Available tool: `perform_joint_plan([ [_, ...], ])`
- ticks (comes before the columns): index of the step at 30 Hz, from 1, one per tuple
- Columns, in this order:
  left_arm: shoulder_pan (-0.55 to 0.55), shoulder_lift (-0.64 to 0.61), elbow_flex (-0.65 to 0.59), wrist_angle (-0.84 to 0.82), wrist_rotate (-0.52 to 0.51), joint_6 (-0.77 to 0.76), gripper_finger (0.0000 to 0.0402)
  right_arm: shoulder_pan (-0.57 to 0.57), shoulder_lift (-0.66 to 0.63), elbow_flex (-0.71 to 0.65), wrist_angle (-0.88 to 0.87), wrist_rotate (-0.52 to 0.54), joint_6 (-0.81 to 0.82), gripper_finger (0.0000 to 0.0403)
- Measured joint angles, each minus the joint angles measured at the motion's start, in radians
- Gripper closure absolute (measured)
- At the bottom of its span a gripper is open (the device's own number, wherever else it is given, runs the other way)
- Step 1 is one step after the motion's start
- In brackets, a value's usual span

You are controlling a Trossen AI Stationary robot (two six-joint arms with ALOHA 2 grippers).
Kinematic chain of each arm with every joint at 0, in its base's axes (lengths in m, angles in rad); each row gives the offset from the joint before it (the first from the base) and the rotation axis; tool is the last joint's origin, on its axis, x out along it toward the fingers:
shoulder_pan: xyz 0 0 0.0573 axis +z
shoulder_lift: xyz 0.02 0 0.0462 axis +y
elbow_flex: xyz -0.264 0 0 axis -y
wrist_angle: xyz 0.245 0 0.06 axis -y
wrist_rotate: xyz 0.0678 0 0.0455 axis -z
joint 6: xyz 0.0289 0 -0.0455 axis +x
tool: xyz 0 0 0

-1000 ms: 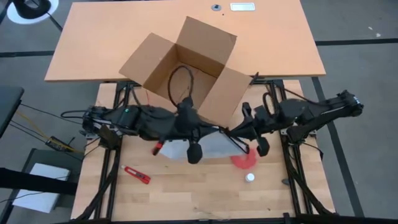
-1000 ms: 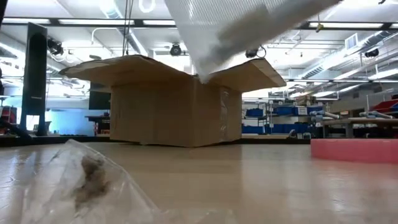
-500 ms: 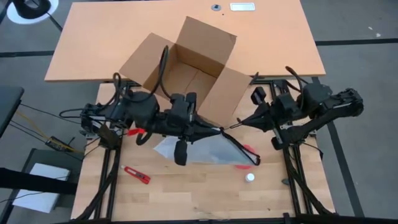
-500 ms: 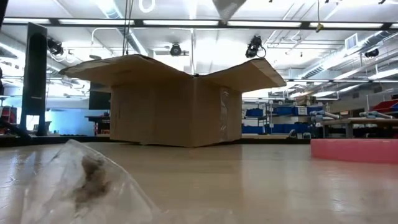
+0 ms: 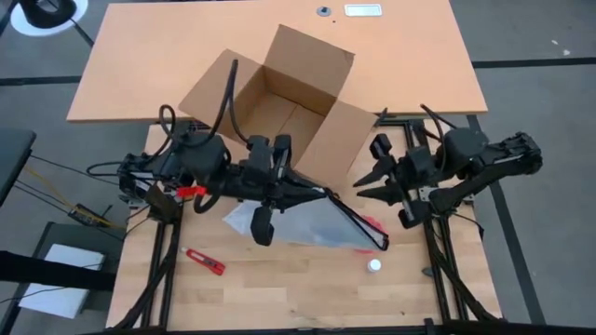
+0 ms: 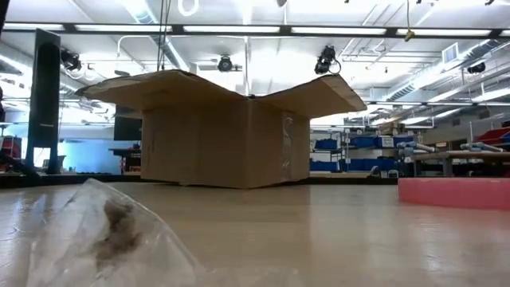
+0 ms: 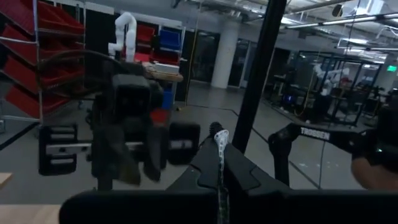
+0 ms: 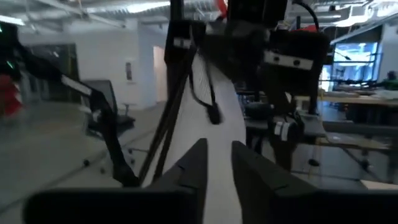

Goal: Unpack boxes
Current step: Close the zip bag

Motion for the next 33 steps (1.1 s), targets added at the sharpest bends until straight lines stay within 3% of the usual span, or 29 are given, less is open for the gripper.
perform_joint_plan([
  [6,0.001,0.0,0.0,0.017,0.027,-0.011,0.0397,-0.001,0.0,0.0,-0.066,0.095,-0.12,0.0255],
  [10,0.001,0.002,0.0,0.081,0.155,-0.025,0.0397,-0.001,0.004,0.0,-0.125,0.109,-0.173,0.0238],
  [17,0.001,0.003,0.0,0.129,0.275,-0.051,0.0397,-0.002,0.004,0.0,-0.187,0.113,-0.191,0.0238],
  [33,0.001,0.003,-0.001,0.136,0.278,-0.049,0.0396,-0.002,0.004,0.0,-0.19,0.109,-0.205,0.0238],
])
